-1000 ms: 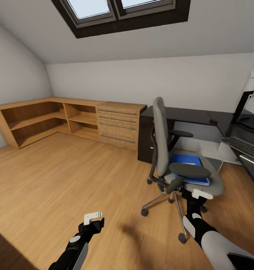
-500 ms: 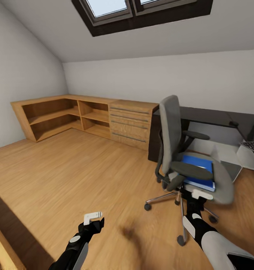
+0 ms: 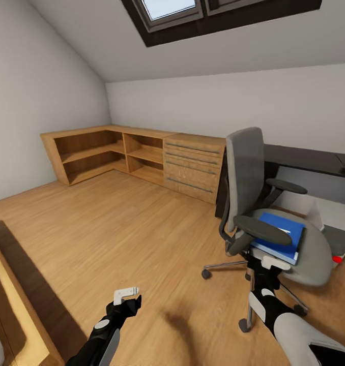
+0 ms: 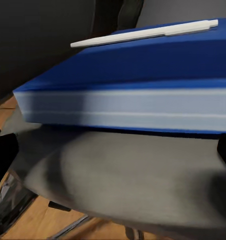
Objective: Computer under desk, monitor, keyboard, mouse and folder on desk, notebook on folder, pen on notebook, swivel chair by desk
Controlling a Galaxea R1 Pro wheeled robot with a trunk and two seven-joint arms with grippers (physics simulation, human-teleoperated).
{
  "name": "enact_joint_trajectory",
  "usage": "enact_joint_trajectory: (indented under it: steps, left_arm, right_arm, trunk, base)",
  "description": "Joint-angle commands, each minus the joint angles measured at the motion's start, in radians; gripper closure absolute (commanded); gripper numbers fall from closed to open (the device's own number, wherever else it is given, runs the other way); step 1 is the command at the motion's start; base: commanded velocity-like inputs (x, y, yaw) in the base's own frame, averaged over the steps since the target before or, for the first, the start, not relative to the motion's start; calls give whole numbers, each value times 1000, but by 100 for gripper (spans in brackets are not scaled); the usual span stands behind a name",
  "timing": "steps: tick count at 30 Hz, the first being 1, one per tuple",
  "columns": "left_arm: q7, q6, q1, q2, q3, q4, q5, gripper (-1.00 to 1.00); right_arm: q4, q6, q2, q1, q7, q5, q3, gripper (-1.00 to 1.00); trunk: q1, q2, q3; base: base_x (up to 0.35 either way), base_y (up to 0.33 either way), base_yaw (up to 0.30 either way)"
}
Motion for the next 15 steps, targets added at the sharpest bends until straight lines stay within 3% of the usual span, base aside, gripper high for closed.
enact_joint_trajectory:
  steps: [1, 11, 15]
  left_arm:
    - [4, 5, 0, 0, -1, -1, 10, -100]
    - [4, 5, 0, 0, -1, -1, 12, -100]
    - [3, 5, 0, 0, -1, -1, 12, -100]
  right_arm:
    - [7, 1, 0, 0, 3, -4, 5, -100]
    - [8, 0, 0, 0, 3, -4, 5, -100]
    - [8, 0, -3, 0, 3, -3, 5, -100]
  trunk:
    - [0, 0, -2]
    - [0, 0, -2]
    - [0, 0, -2]
  base:
    - [0, 0, 88]
    - [-195, 0, 15]
    - [-76, 0, 0]
